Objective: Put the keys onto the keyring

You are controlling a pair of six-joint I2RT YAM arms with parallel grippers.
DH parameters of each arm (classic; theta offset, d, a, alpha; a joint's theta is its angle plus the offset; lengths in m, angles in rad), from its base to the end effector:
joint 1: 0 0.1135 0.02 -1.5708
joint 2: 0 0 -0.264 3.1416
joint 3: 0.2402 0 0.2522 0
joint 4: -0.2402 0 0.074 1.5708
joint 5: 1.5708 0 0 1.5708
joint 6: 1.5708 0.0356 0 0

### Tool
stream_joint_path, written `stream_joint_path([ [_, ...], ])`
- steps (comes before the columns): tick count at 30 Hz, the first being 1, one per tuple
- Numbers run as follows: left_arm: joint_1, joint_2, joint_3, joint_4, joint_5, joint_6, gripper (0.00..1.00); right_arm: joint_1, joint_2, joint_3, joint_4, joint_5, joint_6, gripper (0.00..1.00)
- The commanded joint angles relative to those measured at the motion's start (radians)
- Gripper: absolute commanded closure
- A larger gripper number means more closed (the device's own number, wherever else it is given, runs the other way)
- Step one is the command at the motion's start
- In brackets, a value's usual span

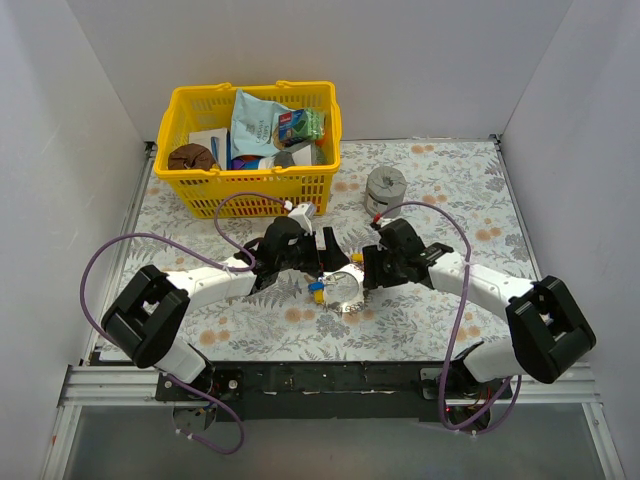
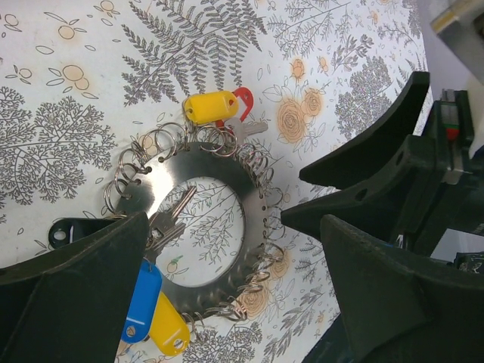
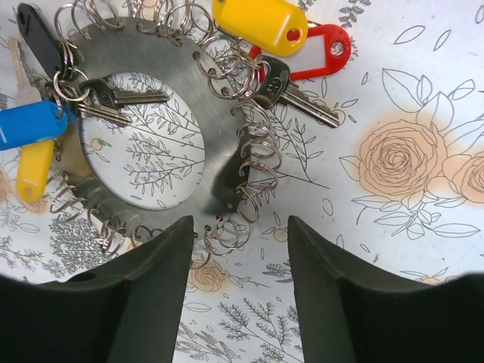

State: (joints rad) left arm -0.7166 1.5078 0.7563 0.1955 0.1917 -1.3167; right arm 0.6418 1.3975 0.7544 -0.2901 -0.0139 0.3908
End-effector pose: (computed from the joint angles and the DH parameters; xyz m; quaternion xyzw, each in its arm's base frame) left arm 0.2337 -0.2126 0.1961 -0.2127 0.8449 -0.4553 0.1834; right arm 0.2174 0.1631 0.1866 -0.1210 0.9418 0.1605 0.2693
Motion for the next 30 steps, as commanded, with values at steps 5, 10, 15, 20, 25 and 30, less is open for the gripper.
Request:
stream_joint_path([
  [5,-0.004,-0.012,-0.018,0.018,0.014,0.005,0.02,-0.027,-0.037,-0.021,0.026,-0.078,0.054,0.42],
  [10,-0.004,-0.02,-0.021,0.019,0.025,0.004,0.02,-0.077,-0.029,-0.059,0.057,-0.176,0.092,0.55],
  [15,-0.004,-0.021,-0.023,0.016,0.02,0.007,0.02,-0.146,-0.045,-0.121,0.101,-0.277,0.103,0.56],
  [20,-0.004,-0.017,-0.018,0.007,0.023,0.013,0.02,-0.172,-0.006,-0.159,0.161,-0.374,0.148,0.6],
  [25,-0.004,-0.02,-0.023,0.005,0.02,0.016,0.02,-0.197,0.023,-0.217,0.275,-0.463,0.198,0.62],
  [30,-0.004,-0.02,-0.023,0.002,0.018,0.014,0.02,-0.209,0.04,-0.23,0.315,-0.471,0.207,0.64],
])
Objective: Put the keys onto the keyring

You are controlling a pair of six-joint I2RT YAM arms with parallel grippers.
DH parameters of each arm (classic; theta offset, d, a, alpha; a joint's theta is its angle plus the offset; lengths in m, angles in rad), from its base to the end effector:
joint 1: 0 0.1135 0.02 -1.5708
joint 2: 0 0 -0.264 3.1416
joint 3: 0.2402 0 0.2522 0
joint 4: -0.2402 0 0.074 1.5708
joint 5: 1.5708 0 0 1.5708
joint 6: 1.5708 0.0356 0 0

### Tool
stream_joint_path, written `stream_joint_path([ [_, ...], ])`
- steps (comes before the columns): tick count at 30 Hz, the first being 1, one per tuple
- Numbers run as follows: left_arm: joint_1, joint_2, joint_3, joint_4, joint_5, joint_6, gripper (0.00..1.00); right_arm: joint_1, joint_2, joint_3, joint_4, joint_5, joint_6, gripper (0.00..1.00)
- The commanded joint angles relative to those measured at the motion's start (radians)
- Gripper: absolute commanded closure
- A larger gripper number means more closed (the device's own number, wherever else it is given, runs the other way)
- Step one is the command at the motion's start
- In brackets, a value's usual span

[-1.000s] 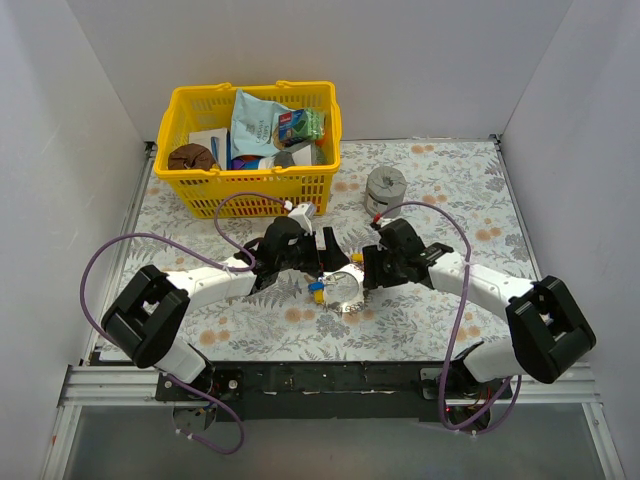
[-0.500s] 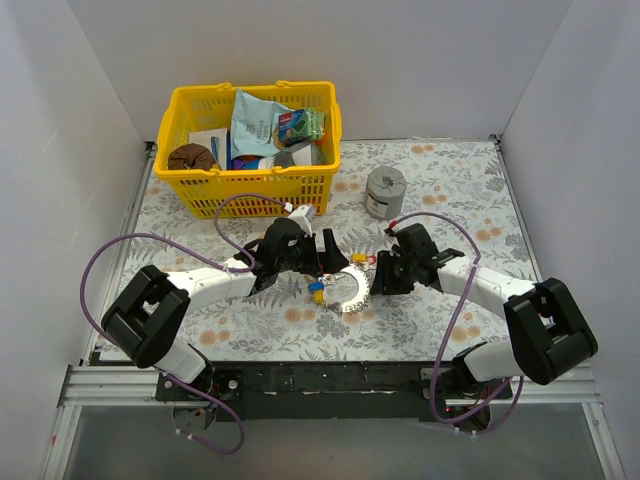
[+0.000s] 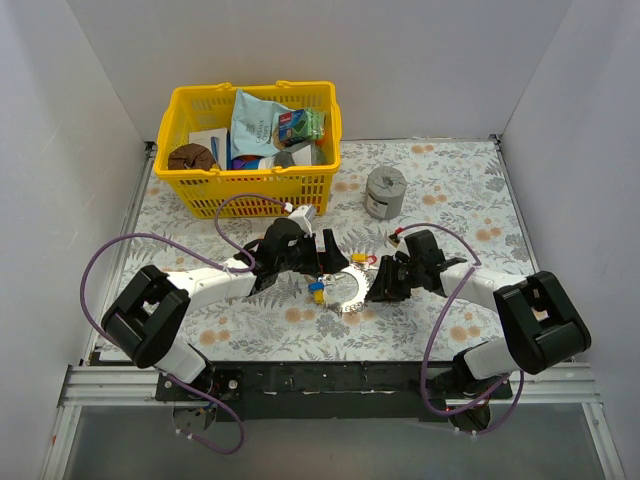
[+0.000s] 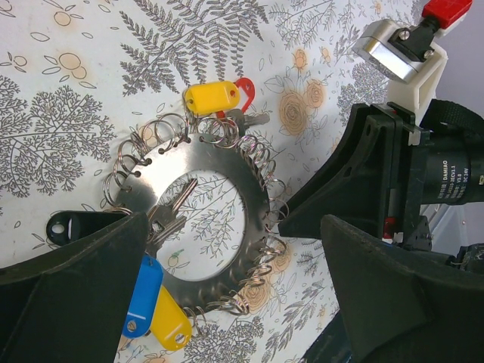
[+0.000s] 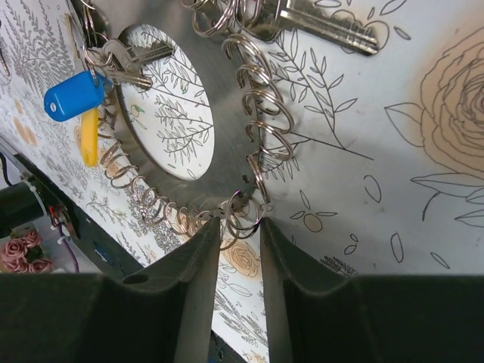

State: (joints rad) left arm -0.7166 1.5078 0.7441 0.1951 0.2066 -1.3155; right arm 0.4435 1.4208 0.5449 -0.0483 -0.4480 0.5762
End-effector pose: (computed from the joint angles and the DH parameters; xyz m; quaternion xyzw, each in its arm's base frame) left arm 0.2316 -0.2114 0.1923 -0.2100 0.8482 -0.4538 0.1748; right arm 0.2168 0.1201 0.1401 -0.0091 0.9271 0.3350 0.1676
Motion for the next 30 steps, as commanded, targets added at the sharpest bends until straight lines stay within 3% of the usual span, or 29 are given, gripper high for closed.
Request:
stream_joint_path([
  [1,-0.004,-0.018,-0.008,0.003,0.004,0.016,0.02,-0.017,0.012,-0.019,0.074,-0.022,0.022,0.68],
  [7,-0.004,-0.014,-0.005,0.0,0.001,0.016,0.02,-0.022,0.009,0.015,0.05,0.025,-0.032,0.92],
  [10,-0.004,-0.011,0.0,-0.009,0.001,0.021,0.02,-0.022,-0.003,0.035,-0.004,0.031,-0.062,0.99],
  [21,-0.004,0.003,0.011,-0.022,-0.009,0.025,0.02,-0.011,-0.045,0.036,-0.09,0.061,-0.133,0.99],
  [24,-0.004,0.002,0.018,-0.029,-0.009,0.027,0.02,-0.011,-0.063,0.056,-0.12,0.095,-0.15,0.79],
  [25,-0.004,0.0,0.017,-0.028,-0.007,0.024,0.02,-0.011,-0.08,0.062,-0.124,0.107,-0.15,0.67],
  [28,-0.004,0.003,0.017,-0.029,0.0,0.025,0.02,-0.011,-0.109,0.069,-0.119,0.127,-0.154,0.52],
  [30,-0.004,0.003,0.015,-0.033,0.007,0.025,0.03,-0.011,-0.118,0.089,-0.125,0.132,-0.159,0.49],
])
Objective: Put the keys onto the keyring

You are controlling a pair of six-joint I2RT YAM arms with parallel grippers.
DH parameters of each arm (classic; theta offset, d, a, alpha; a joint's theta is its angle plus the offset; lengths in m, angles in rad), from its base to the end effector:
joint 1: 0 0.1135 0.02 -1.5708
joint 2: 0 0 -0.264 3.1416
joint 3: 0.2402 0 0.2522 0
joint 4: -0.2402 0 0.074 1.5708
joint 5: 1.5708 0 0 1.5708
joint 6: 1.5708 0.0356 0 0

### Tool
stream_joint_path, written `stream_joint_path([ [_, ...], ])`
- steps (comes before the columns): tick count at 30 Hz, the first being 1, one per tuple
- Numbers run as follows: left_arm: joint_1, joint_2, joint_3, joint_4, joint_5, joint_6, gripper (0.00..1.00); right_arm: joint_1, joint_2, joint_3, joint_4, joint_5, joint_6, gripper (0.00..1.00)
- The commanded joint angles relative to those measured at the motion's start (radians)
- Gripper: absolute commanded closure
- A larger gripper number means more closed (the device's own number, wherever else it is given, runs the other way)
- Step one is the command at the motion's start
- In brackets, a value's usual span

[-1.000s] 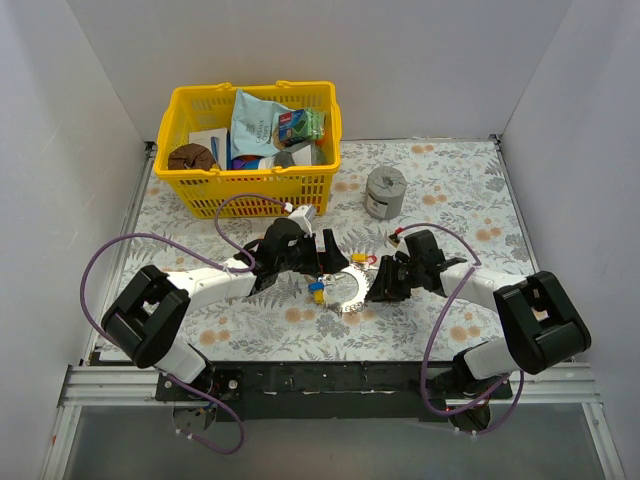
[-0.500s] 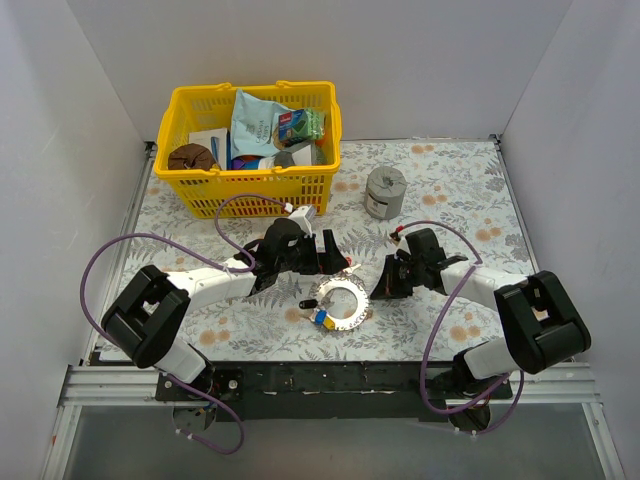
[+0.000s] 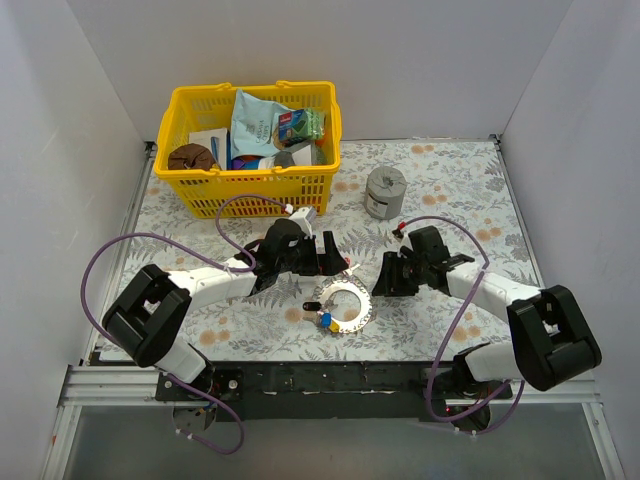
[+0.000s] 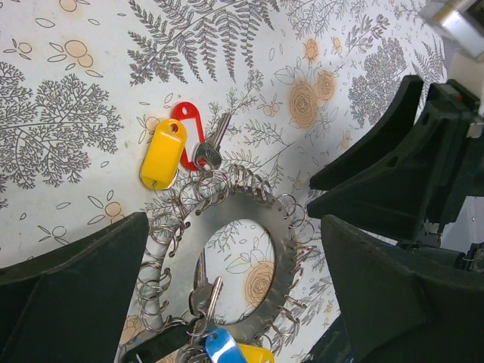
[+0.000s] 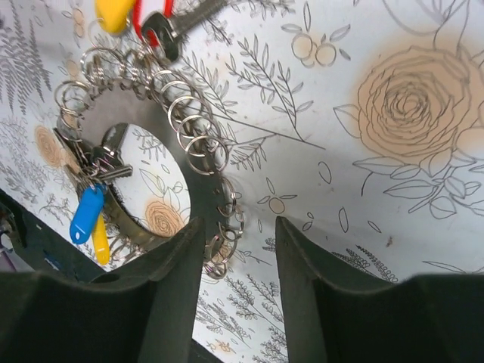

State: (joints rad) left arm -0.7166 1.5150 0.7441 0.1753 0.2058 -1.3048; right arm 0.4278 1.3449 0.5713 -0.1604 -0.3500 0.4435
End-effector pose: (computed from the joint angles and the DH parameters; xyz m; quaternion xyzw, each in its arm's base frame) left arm 0.2312 -0.2110 0.1884 -0.2087 0.8550 -0.4430 0.1707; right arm 0.2151 0.1115 0.1562 -0.0472 0.9356 0.2800 0.2097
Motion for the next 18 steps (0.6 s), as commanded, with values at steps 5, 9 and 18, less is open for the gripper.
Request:
stream_joint_path([
  [5,-0.004,0.007,0.009,-0.016,0.023,0.009,0.12,0.005,-0.052,0.073,-0.013,0.031,-0.043,0.46],
  [9,-0.004,0.028,0.035,-0.045,0.02,0.01,0.25,0.003,-0.049,0.075,-0.008,0.026,-0.049,0.46],
  [18,-0.004,0.145,0.123,-0.151,-0.017,0.018,0.41,0.005,-0.036,0.073,-0.001,0.039,-0.06,0.47],
])
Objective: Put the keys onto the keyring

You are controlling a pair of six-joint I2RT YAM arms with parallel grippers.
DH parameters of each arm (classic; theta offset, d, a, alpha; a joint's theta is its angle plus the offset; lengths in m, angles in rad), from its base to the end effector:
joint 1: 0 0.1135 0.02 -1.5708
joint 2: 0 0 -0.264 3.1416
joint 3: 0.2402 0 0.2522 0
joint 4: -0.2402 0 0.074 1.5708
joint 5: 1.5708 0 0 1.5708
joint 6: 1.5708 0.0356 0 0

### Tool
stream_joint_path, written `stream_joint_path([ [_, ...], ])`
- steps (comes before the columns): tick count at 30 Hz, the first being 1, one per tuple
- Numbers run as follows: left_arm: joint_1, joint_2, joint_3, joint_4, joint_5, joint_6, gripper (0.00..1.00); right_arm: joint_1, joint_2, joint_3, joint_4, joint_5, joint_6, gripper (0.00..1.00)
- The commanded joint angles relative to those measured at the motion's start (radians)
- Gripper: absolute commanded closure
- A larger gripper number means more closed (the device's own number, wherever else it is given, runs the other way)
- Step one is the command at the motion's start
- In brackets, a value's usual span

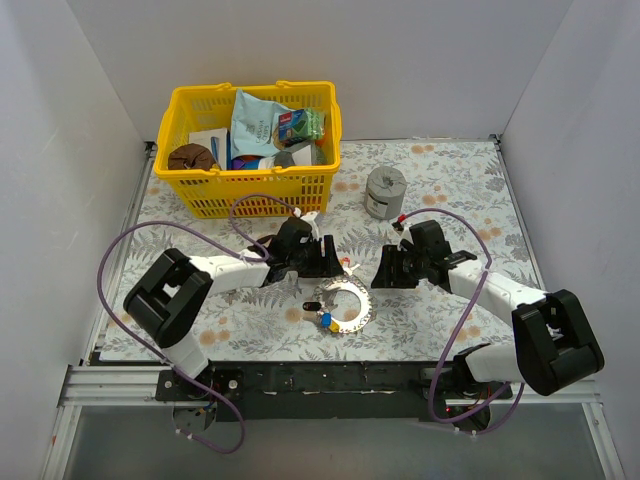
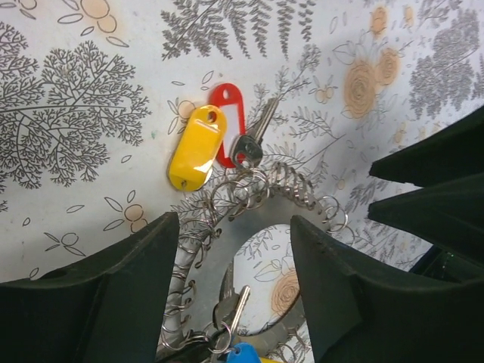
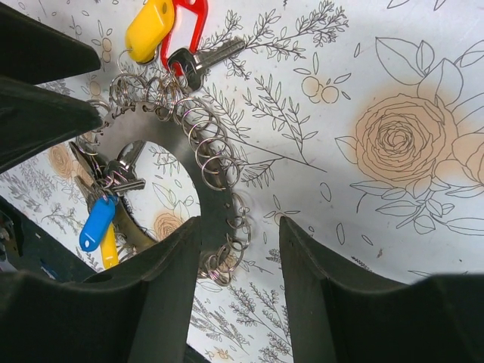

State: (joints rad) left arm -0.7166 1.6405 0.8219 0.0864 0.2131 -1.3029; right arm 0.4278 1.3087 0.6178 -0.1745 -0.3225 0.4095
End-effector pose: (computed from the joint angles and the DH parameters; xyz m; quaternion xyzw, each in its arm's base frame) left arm 0.2442 -0.2227 0.1663 -0.2210 0.8820 -0.3944 0.1331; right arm 0.2214 0.1134 0.1766 -0.0639 0.9257 0.2763 0.2503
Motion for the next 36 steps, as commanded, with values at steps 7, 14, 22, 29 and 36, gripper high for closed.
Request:
stream_joint_path([
  [7,-0.004,0.053,0.082,-0.08,-0.035,0.027,0.5,0.006,0.015,0.026,0.007,0.016,-0.035,0.47],
  [14,-0.004,0.07,0.092,-0.08,-0.028,0.033,0.55,0.006,0.017,0.026,0.004,0.019,-0.043,0.47],
  [22,-0.004,0.079,0.111,-0.139,-0.043,0.062,0.63,0.006,0.015,0.022,0.001,0.028,-0.049,0.47],
  [29,-0.004,0.045,0.092,-0.155,-0.074,0.068,0.62,0.006,0.021,0.017,0.009,0.022,-0.054,0.47],
  [36,-0.004,0.076,0.108,-0.125,-0.024,0.06,0.64,0.008,0.031,0.017,0.012,0.023,-0.06,0.47],
])
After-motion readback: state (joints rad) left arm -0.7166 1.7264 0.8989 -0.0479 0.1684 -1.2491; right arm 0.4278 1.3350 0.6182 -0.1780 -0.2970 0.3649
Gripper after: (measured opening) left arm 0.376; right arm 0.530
